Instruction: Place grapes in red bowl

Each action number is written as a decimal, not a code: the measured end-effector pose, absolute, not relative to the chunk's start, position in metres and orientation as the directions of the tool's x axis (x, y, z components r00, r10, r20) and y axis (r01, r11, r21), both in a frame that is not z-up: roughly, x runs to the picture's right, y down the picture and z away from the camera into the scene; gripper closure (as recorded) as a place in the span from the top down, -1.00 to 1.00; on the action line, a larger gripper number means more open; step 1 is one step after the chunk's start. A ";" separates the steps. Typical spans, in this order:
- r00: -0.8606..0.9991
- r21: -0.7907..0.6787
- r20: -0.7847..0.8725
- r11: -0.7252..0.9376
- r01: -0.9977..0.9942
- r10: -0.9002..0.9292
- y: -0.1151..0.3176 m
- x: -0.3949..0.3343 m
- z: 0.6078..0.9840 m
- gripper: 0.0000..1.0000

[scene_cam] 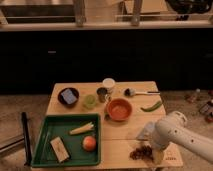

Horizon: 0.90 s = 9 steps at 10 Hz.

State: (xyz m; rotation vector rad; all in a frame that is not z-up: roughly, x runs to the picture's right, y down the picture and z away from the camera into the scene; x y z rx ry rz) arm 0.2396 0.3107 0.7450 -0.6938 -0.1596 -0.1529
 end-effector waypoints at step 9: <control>0.974 -0.598 0.203 0.775 0.203 -0.099 0.315 0.236 0.751 -0.95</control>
